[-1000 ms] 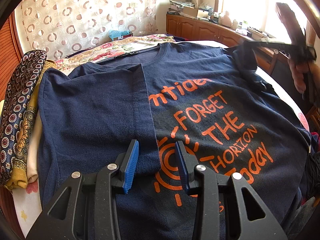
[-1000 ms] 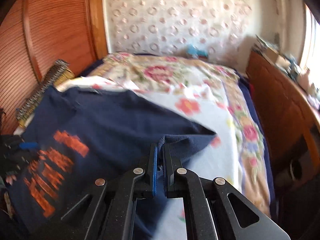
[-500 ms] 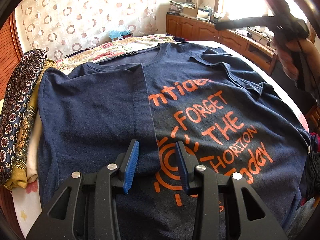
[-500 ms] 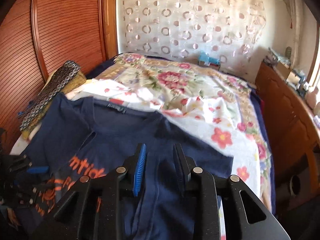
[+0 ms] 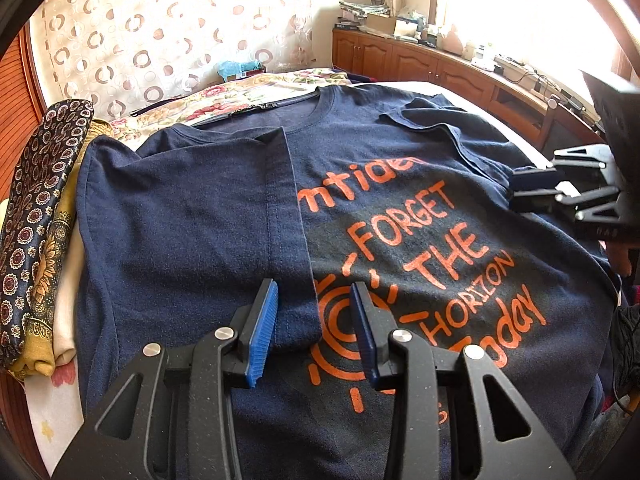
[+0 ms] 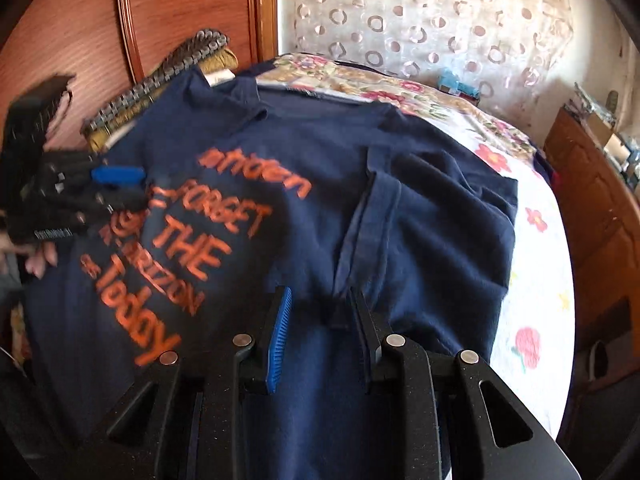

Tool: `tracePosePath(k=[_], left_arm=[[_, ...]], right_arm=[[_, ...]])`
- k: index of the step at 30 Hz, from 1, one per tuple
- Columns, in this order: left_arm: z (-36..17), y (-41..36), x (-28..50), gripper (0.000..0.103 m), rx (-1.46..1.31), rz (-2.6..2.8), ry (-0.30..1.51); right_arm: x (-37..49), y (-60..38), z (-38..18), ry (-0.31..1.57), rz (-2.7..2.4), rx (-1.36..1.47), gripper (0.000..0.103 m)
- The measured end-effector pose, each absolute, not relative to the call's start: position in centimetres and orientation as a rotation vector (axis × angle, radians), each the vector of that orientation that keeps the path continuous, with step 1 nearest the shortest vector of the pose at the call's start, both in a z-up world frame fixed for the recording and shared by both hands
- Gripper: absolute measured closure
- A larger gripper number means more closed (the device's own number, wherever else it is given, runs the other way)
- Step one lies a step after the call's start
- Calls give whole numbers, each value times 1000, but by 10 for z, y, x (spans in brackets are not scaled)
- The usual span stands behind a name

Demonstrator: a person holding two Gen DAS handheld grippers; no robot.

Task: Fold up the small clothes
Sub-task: 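Grasp the shirt's other side edge with the right gripper and fold it toward the center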

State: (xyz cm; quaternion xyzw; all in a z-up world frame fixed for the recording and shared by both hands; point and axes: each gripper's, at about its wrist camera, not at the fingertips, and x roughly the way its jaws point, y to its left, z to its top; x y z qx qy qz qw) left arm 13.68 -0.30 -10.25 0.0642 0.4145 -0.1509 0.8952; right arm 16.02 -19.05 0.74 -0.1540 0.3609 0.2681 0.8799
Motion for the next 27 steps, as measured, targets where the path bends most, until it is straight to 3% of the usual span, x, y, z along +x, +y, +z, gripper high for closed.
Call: tracePosePath(k=[10,13,15,27], left_arm=[[-103,-3,137,65,133,-313,859],[-102,-3,137,65,133,-313,859],[-102,-3,137,65,133,-313,859],[-103,-3,137,65,133,-312,859]], right_arm=[[154,-199,-3,743,516,-334,74],[150,-209,-1,723,519,-340,90],[146,-211,5,701,517,-336,93],[127,-220,8,710,576,-318,93]])
